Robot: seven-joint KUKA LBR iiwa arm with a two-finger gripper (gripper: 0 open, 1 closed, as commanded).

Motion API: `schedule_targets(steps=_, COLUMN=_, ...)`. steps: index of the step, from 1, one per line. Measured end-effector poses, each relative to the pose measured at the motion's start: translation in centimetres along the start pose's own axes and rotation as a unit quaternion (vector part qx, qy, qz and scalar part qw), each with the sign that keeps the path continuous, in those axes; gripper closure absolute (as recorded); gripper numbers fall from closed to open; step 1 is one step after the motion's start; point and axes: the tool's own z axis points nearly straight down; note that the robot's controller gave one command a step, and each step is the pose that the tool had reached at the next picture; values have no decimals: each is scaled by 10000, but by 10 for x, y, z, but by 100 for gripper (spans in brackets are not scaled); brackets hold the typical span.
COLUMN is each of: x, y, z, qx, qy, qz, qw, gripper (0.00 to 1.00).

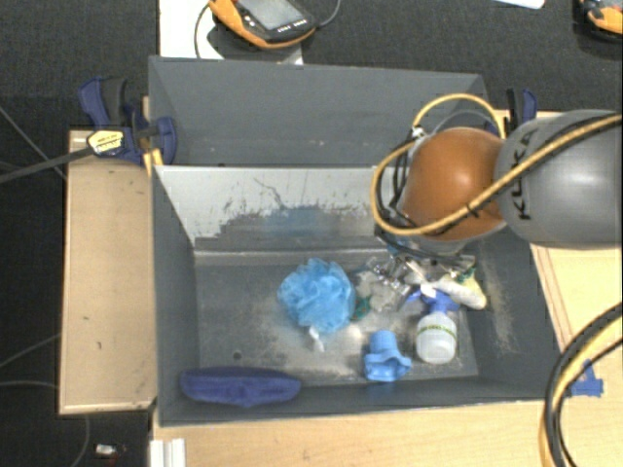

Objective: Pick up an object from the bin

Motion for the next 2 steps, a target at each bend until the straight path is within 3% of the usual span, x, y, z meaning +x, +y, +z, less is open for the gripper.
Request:
schedule_targets(steps=1, x=0, y=0, z=0, qx=-1, qy=0, qz=5, qw=10000, gripper=100)
schedule_targets(steps=2, x=10, y=-16, z=-3, qx=-1, qy=-16, qz=-865, qw=9963, gripper=100)
